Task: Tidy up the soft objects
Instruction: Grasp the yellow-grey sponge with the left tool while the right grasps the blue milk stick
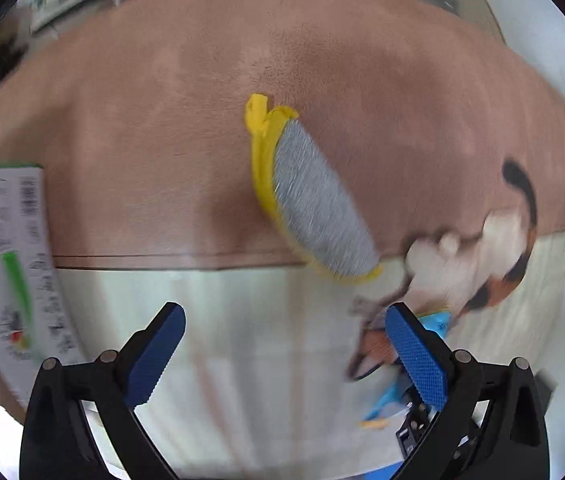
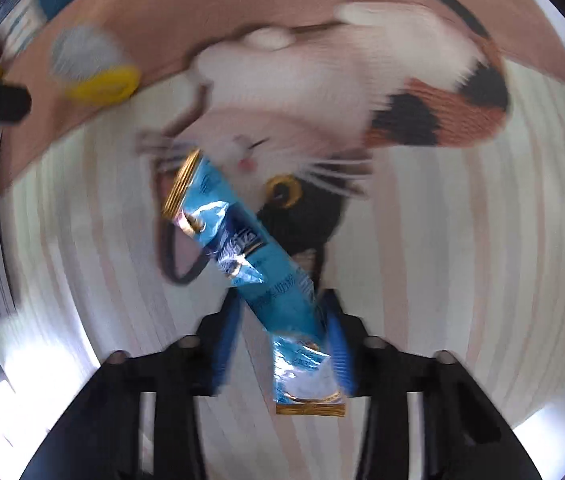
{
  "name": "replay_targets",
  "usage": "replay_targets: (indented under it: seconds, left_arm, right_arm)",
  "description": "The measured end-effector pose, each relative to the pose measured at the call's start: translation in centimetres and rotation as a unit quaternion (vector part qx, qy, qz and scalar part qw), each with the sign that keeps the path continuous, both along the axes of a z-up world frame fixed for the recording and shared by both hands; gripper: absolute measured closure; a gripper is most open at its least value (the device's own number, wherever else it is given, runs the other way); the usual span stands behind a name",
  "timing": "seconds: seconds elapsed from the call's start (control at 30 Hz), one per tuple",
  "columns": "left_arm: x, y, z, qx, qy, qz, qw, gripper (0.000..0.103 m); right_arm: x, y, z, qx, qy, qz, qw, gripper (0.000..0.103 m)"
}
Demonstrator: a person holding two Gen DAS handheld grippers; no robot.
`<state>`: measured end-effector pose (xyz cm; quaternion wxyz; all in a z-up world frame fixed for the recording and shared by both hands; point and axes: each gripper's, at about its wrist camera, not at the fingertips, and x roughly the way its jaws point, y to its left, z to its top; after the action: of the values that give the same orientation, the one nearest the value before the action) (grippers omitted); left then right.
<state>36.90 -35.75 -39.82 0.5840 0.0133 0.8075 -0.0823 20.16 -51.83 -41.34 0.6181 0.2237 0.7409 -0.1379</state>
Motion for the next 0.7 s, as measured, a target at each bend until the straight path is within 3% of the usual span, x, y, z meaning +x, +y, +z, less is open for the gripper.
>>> replay_targets:
  seconds: [0.13, 0.2, 0.27, 0.3, 0.37, 0.43, 0.47, 0.5, 0.57, 0.7]
  left_arm:
    - [2.2, -0.3, -2.3, -0.016, 0.024, 0.063, 0.9976, 0.001]
    - [3.0, -0.9, -3.6, -0.002, 0.027, 0.064, 0.9976, 0.009]
    - [3.3, -1.7, -4.8, 0.026, 0.028, 0.036, 0.9986, 0.039]
    - [3.3, -2.3, -5.0, 0.039, 0.022, 0.015, 0.9989, 0.039]
    - [3.0, -3.8, -4.3, 0.055, -0.009, -0.050, 0.9972, 0.064]
    - [2.0, -5.0, -3.7, 0.075, -0.034, -0.120, 0.9893, 0.071]
    - [1.2, -5.5, -3.5, 0.090, -0.051, -0.164, 0.9811, 0.071]
    - [0.5, -5.7, -3.4, 0.095, -0.062, -0.190, 0.9753, 0.071]
    - [-0.3, -5.8, -3.3, 0.094, -0.076, -0.210, 0.9701, 0.068]
    - [-0.1, -4.9, -3.3, 0.075, -0.067, -0.187, 0.9771, 0.068]
  right_arm:
    - [-0.6, -3.1, 0.5, 0.034, -0.015, -0.108, 0.993, 0.077]
    - [-0.4, -3.5, 0.4, 0.045, -0.011, -0.118, 0.992, 0.076]
    - [0.0, -3.8, 0.3, 0.048, -0.008, -0.122, 0.991, 0.075]
    - [0.2, -3.7, 0.2, 0.048, -0.004, -0.119, 0.992, 0.072]
    - [0.6, -3.5, 0.0, 0.045, 0.005, -0.109, 0.993, 0.069]
    - [1.1, -3.3, -0.1, 0.037, 0.004, -0.097, 0.995, 0.069]
    - [1.2, -3.1, 0.0, 0.029, 0.002, -0.083, 0.996, 0.070]
    - [1.4, -2.9, -0.1, 0.024, 0.004, -0.067, 0.997, 0.077]
    - [1.9, -1.9, -0.7, 0.021, 0.009, -0.043, 0.999, 0.078]
    - [2.4, -1.8, -0.9, 0.012, 0.002, -0.043, 0.999, 0.076]
